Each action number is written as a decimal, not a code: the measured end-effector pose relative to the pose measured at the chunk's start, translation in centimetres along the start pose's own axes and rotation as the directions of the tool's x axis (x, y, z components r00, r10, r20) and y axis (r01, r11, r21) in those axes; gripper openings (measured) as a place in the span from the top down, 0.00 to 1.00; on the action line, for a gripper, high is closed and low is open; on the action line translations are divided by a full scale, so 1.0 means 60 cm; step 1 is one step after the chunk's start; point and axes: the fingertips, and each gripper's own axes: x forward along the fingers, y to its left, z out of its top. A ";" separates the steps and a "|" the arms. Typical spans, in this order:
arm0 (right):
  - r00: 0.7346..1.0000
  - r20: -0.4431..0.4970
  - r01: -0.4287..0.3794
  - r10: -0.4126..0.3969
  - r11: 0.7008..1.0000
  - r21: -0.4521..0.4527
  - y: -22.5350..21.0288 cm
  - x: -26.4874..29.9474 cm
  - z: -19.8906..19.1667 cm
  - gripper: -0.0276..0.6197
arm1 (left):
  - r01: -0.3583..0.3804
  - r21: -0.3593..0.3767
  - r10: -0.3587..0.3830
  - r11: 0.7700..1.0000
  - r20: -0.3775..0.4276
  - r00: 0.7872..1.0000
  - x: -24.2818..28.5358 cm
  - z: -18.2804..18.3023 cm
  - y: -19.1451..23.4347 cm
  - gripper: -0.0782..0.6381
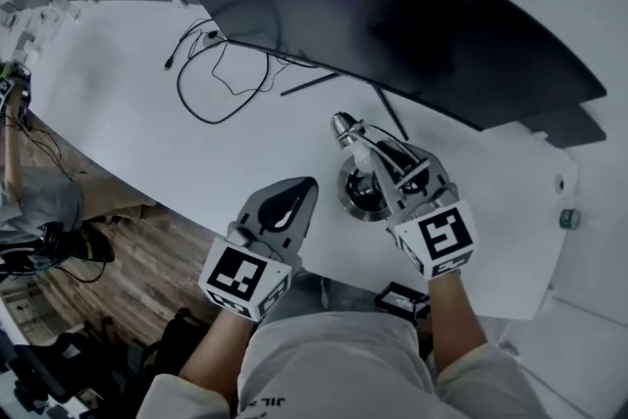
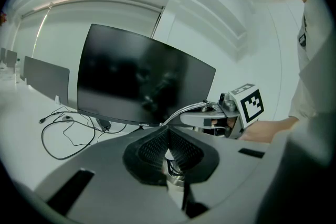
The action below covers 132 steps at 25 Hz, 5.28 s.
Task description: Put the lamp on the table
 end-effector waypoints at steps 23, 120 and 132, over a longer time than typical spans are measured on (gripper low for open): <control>1.000 -0.016 0.008 -0.008 1.000 0.006 -0.013 0.055 -0.024 0.88 | 0.013 -0.009 -0.013 1.000 -0.033 0.999 0.010 -0.030 0.024 0.89; 0.993 -0.074 0.091 -0.091 0.996 0.008 0.030 -0.047 -0.078 0.63 | 0.049 0.035 -0.048 0.998 -0.015 0.999 -0.053 -0.005 -0.040 0.89; 0.992 -0.046 0.121 -0.120 0.993 0.008 0.034 -0.104 -0.055 0.76 | 0.074 0.058 -0.076 0.996 0.026 0.997 -0.068 0.011 -0.073 0.89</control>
